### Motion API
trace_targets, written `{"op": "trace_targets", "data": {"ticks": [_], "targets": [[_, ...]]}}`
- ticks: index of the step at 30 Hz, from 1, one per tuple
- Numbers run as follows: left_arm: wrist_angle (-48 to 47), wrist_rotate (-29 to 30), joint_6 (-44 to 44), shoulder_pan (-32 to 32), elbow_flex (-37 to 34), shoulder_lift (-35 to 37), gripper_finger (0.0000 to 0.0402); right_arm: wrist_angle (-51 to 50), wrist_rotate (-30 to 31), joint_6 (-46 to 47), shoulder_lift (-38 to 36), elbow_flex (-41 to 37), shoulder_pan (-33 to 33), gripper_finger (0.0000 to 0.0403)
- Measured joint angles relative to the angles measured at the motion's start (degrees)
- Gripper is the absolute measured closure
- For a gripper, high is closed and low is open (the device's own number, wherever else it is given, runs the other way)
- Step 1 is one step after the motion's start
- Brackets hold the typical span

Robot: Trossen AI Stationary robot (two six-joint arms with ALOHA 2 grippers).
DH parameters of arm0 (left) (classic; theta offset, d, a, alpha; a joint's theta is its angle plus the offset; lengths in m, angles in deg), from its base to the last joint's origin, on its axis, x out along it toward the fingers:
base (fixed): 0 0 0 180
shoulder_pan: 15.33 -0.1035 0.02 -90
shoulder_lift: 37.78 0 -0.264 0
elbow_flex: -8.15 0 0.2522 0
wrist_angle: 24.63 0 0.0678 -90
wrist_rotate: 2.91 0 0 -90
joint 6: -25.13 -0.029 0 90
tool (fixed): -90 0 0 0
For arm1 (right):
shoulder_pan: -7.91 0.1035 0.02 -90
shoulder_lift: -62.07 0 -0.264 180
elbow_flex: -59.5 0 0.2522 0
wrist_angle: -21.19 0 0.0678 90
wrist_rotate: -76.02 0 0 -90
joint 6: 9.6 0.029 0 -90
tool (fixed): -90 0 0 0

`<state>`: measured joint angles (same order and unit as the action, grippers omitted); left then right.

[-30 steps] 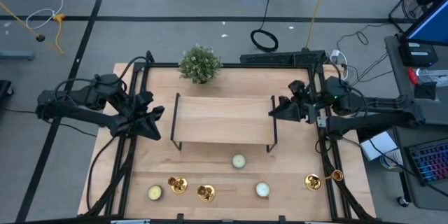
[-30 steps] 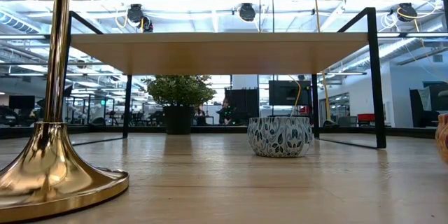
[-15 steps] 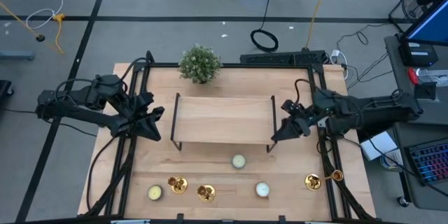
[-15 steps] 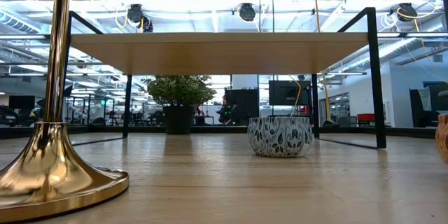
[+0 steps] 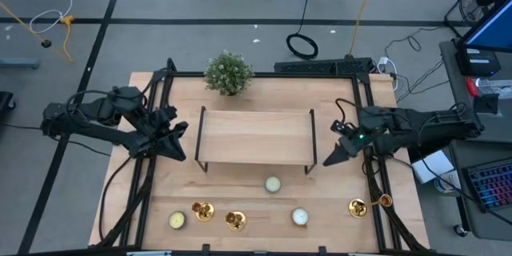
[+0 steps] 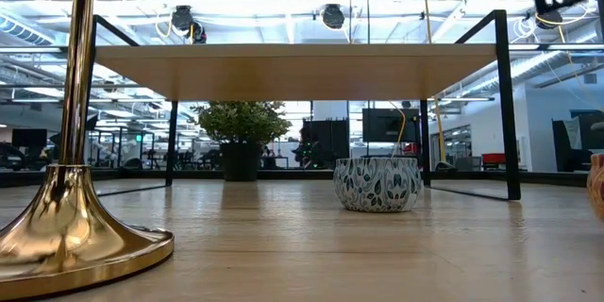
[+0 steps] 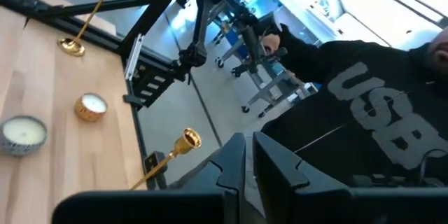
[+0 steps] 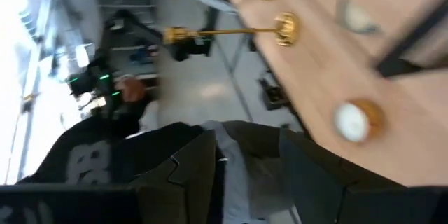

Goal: Stock candles and holders on shelf
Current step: Put the middle gold candle holder on the shelf

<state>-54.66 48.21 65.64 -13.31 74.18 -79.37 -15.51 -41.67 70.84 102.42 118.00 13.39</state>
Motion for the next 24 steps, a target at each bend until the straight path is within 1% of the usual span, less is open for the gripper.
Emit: {"op": "trace_targets", "data": {"ticks": [4,7,14,18,20,24], "targets": [[-2.3,0.7,-0.3,0.0,0.0,0.0,0.0369,-7.9,0.8,1.2,0.4,0.0,0.0,0.0248],[-3.6,1.5,-0.3,0.0,0.0,0.0,0.0369,-11.5,0.8,0.4,1.5,0.0,0.0,0.0248],[-5.6,3.0,-0.3,1.4,0.0,-1.1,0.0369,-11.4,1.1,-1.0,3.4,0.0,0.9,0.0248],[-6.9,3.0,-0.6,3.1,0.0,-2.4,0.0369,-7.2,0.9,-0.3,4.6,0.0,3.2,0.0248],[-8.3,3.0,-1.0,3.7,0.0,-3.2,0.0369,-3.1,1.0,0.1,5.3,0.0,4.5,0.0248],[-9.3,3.0,-1.3,4.1,0.0,-4.5,0.0369,8.5,3.5,0.3,7.6,0.0,7.0,0.0248]]}}
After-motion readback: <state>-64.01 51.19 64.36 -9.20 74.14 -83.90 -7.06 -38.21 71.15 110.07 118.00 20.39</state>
